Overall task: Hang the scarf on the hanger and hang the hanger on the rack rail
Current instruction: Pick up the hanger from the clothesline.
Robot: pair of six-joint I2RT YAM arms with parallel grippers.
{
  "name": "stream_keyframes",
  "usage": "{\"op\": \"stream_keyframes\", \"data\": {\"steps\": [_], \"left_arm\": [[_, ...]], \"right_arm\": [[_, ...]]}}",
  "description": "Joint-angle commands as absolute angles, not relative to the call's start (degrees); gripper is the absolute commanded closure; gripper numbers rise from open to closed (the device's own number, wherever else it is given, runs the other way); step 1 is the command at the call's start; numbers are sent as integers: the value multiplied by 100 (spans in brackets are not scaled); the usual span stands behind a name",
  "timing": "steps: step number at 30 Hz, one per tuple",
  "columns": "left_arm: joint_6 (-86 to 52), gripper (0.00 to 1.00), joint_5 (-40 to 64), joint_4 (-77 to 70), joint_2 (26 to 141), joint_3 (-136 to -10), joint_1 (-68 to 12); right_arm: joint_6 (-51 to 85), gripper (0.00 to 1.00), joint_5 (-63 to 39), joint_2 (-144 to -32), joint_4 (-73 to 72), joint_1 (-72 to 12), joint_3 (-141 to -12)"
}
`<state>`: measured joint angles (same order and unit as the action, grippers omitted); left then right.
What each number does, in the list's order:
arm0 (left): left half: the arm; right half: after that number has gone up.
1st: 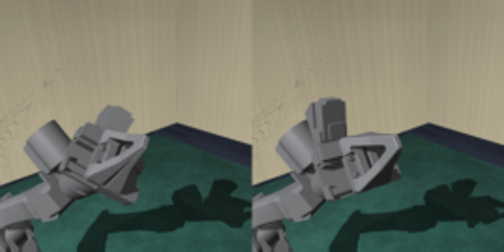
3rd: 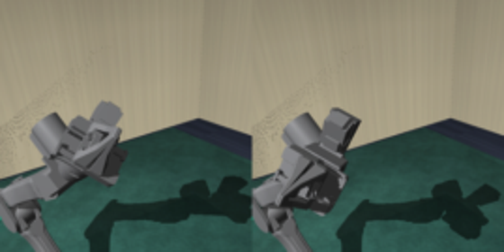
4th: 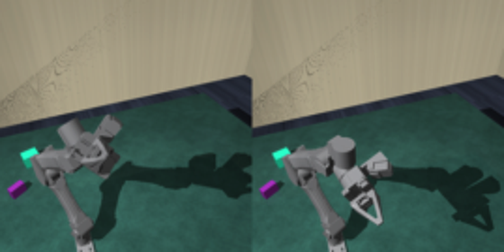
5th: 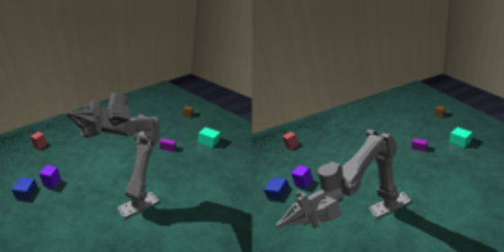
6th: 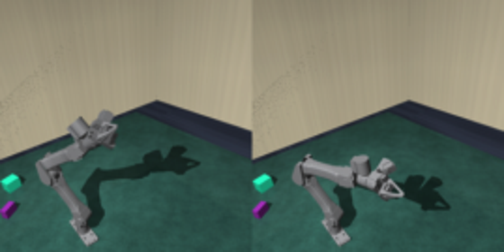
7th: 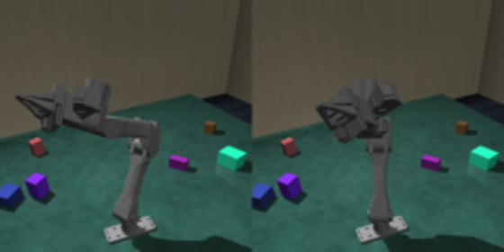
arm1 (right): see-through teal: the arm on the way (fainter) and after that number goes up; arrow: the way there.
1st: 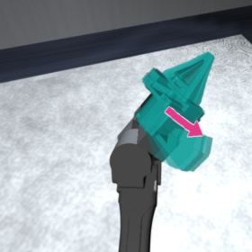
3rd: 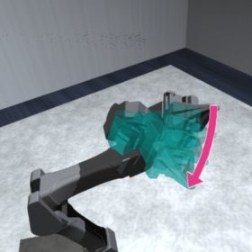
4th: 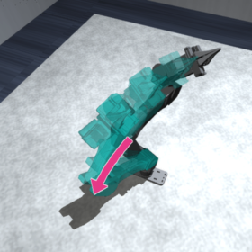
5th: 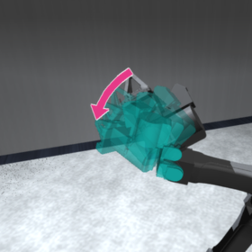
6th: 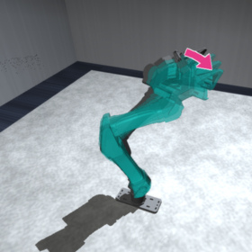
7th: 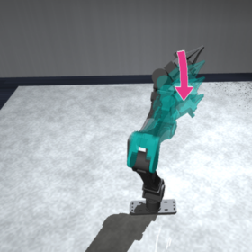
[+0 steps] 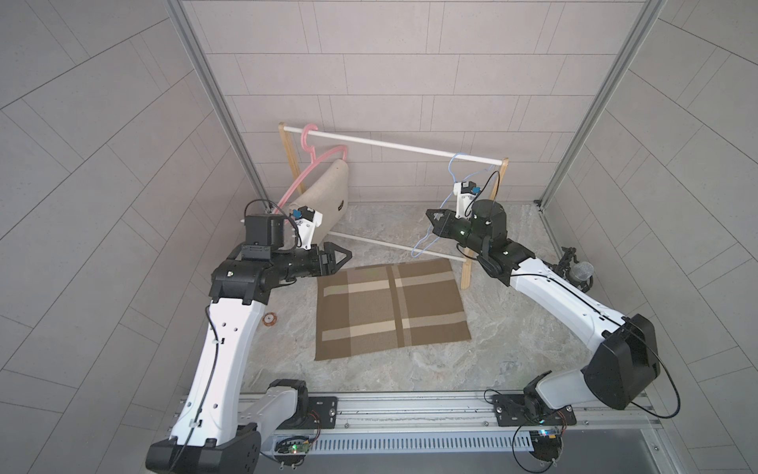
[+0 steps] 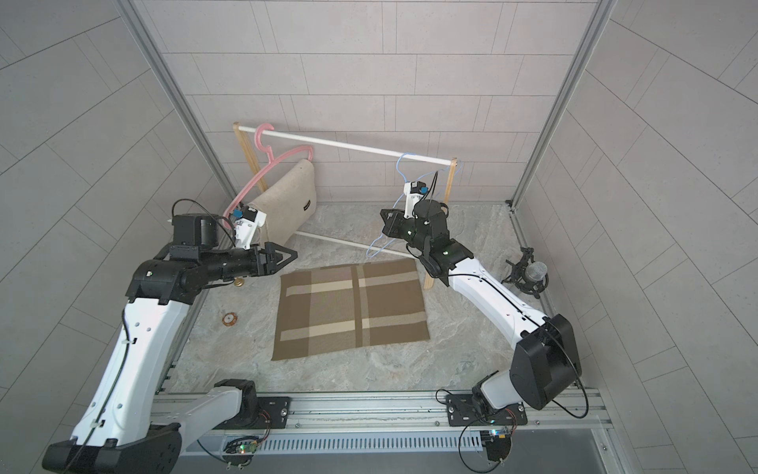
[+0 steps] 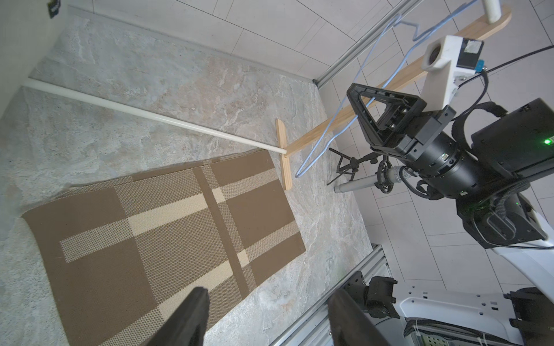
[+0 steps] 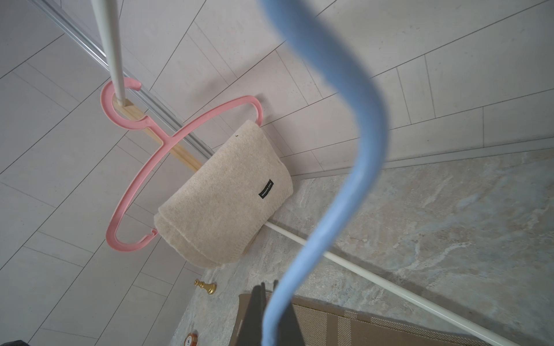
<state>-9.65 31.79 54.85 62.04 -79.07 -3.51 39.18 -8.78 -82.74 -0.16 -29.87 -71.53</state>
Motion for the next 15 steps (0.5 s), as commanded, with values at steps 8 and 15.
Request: {"op": "stream_keyframes", "data": {"steps": [8, 15], "left_arm": [[-1066, 32, 3332, 5449, 6049, -7960, -425], [-1272, 32, 3329, 5417, 6069, -8266, -955]], "right_arm": [[3330, 100, -580, -8050, 442, -3781, -6797], [3451, 100, 82, -7724, 757, -4637, -6011]]}}
